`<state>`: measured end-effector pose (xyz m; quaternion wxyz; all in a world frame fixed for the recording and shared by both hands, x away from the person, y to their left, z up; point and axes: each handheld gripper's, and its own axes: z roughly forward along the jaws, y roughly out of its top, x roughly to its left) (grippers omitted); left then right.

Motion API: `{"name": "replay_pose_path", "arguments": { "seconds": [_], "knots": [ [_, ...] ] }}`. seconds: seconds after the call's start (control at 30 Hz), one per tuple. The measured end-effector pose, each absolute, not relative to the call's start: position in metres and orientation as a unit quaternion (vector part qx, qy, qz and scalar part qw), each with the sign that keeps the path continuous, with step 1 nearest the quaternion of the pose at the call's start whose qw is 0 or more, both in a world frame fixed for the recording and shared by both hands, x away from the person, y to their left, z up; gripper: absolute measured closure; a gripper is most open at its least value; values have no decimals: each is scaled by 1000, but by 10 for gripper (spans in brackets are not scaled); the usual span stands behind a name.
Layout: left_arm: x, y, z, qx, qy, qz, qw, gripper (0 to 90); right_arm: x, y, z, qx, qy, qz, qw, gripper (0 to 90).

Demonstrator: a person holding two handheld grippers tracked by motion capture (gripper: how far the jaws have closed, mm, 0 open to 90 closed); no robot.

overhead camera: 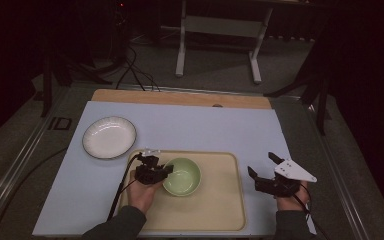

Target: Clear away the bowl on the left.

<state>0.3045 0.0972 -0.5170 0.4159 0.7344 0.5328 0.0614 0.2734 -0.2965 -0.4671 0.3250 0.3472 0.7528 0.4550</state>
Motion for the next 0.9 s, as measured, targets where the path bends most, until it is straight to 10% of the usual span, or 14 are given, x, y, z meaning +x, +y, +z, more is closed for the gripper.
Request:
{"name": "replay_pose_path", "arguments": {
  "seconds": [0.9],
  "knots": [
    [297, 122, -478, 731, 507, 121, 440, 516, 273, -296, -467, 347, 754, 454, 325, 140]
  ]
}}
